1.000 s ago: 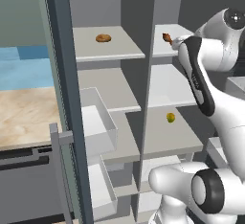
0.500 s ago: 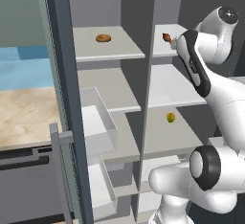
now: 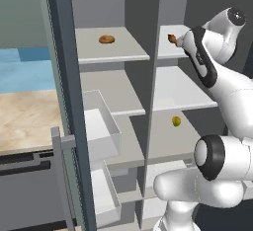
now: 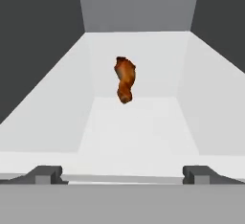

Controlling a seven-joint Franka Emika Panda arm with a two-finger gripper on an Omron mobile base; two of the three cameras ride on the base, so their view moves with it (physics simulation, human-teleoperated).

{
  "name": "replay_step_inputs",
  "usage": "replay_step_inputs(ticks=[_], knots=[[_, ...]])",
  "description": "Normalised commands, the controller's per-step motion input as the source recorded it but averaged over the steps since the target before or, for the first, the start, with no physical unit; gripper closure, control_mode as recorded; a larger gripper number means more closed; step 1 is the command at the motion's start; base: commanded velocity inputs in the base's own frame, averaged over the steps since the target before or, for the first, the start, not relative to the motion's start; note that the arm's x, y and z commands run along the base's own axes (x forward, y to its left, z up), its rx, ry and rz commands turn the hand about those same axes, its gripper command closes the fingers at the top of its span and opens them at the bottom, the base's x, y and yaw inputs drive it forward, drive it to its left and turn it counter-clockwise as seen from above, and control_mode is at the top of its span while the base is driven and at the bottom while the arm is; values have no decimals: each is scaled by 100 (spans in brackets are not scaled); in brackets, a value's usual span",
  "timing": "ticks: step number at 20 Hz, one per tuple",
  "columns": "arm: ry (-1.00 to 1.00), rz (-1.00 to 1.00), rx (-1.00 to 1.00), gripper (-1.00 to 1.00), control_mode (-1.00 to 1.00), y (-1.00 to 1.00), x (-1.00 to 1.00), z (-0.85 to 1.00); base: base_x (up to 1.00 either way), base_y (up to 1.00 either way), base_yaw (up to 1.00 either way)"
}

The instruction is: There's a chicken drumstick in the fridge that needs to be moved to the freezer for freezing. Pick up the chicken drumstick from the fridge, place it on any shelf in the freezer, and close the fridge and freezer doors when done.

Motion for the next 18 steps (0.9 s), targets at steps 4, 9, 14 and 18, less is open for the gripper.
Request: replay_step_inputs(ticks=[4,9,14,18], knots=[[-5,0,0,-100,-100,0,8,-2,0,0,0],[9,0,-5,-100,-100,7,16,-4,0,0,0],[20,0,-12,-100,-100,5,22,0,0,0,0],[8,1,-5,-100,-100,0,32,-1,0,0,0]])
